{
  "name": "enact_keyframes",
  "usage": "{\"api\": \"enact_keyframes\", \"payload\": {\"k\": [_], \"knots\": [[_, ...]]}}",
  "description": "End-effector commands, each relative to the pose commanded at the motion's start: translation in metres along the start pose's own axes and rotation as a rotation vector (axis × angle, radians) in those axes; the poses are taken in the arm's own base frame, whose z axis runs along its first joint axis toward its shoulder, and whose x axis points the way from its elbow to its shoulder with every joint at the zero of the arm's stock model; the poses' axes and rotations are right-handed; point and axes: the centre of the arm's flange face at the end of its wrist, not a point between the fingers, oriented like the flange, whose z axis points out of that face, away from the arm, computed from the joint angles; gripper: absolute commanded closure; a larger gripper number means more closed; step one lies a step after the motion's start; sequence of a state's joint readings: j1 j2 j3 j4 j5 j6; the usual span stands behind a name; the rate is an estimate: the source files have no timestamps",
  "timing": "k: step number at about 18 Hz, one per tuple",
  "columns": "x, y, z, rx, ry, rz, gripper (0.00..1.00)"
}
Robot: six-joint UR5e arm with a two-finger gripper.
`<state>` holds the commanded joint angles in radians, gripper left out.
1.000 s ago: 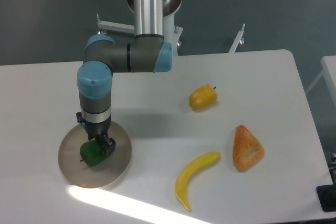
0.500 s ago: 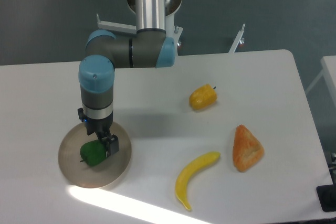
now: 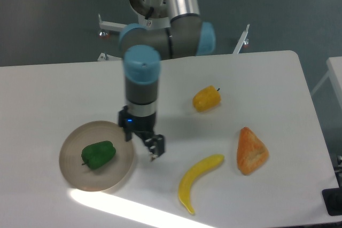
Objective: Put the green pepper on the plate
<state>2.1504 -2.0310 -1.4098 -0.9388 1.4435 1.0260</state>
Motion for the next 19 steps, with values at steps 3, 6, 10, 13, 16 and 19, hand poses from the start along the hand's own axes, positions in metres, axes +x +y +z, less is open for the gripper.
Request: {"api": "enact_keyframes", "payload": {"k": [3,6,10,13,16,19], "knots": [[-0.040,0.042,-0.009,-0.033,-0.040,0.018,0.00],[-0.068,0.072,-0.007,-0.079,-0.065,0.039,0.00],[-0.087,0.088,-0.005,-0.185,-0.111,0.083,0.00],[-0.093,0.101,0.000,-0.196,-0.103,0.086,0.00],[-0.096,0.103,0.015,-0.201,-0.088,0.084,0.00],[-0.101,0.102,0.020,-0.200,-0.090,0.084,0.00]]}}
